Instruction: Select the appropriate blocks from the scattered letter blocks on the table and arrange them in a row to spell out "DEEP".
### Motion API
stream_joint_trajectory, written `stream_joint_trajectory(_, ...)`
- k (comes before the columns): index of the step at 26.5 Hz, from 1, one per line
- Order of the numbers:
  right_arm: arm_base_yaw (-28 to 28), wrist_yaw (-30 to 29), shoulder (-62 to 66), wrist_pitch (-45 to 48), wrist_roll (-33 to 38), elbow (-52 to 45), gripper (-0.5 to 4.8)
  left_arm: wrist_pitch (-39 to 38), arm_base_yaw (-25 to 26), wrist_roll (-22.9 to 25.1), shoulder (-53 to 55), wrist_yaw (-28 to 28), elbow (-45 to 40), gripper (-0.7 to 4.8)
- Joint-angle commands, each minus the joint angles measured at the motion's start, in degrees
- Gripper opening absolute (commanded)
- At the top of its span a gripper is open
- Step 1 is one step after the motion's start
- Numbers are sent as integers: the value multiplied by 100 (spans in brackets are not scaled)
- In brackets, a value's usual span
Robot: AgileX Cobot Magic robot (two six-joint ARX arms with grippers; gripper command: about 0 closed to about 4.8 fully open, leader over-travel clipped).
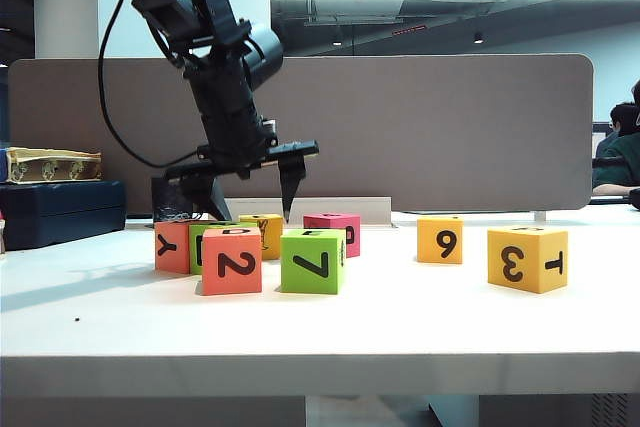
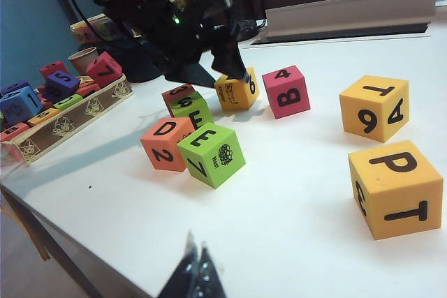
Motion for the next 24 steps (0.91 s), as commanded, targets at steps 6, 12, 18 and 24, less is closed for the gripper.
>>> stream_joint_trajectory(6,2,-11,-70,52,7,33,-5,345,-4,26,33,-33,17,247)
stream_joint_trajectory(12,2,-11,-70,52,7,33,-5,345,-4,37,4,136,44,201)
stream_joint_trajectory(18,2,-15,-70,55,7,33,-5,348,-7,264,-422,374,70,201)
stream_joint_trajectory(24,2,-9,-70,55,4,33,-5,11,-103,256,-1290,1523,70,201)
